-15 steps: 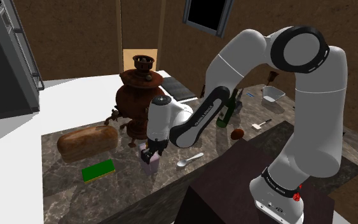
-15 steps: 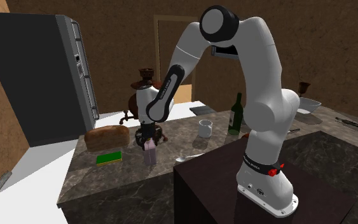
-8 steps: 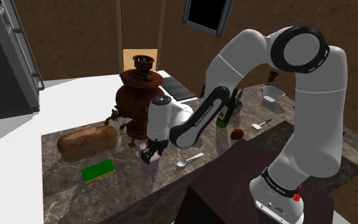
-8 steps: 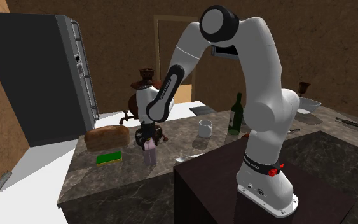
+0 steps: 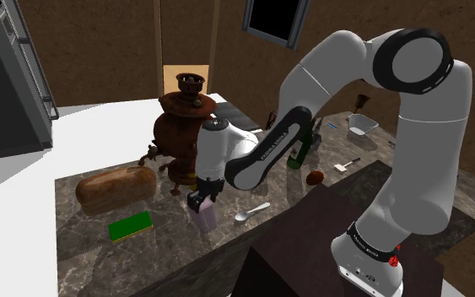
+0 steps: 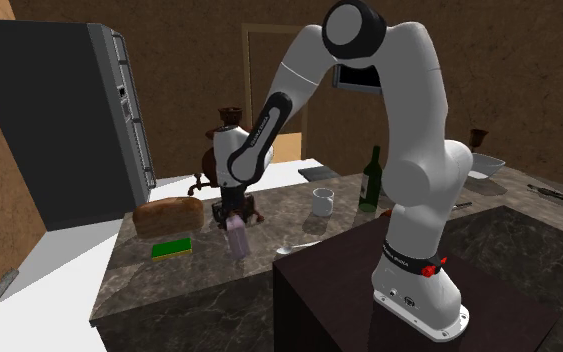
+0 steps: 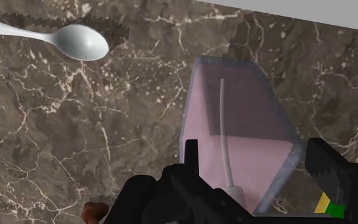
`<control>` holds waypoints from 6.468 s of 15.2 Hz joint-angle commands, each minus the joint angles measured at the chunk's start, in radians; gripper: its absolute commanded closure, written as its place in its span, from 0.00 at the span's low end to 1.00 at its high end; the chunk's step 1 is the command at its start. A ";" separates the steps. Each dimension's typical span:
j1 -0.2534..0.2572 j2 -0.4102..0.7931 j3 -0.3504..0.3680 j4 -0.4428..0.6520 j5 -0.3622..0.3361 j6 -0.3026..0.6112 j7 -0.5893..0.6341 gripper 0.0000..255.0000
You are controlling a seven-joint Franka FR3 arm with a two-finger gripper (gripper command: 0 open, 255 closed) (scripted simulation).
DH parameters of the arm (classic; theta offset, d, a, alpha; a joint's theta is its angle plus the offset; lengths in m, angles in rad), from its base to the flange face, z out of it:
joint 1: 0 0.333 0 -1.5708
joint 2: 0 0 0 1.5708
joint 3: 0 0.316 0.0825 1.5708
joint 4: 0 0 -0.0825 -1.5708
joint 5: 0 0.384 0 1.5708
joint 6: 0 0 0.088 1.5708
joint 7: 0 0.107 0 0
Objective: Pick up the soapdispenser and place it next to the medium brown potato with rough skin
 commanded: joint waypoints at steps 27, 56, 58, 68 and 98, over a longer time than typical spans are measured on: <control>-0.101 -0.326 0.136 0.026 0.281 -0.310 -0.199 1.00; -0.146 -0.604 0.072 0.093 0.446 -0.619 -0.406 1.00; -0.160 -0.650 0.038 0.047 0.462 -0.617 -0.464 1.00; -0.235 -0.814 -0.145 -0.121 0.467 -0.620 -0.733 1.00; -0.534 -0.626 -0.682 0.058 0.312 -0.612 -1.479 1.00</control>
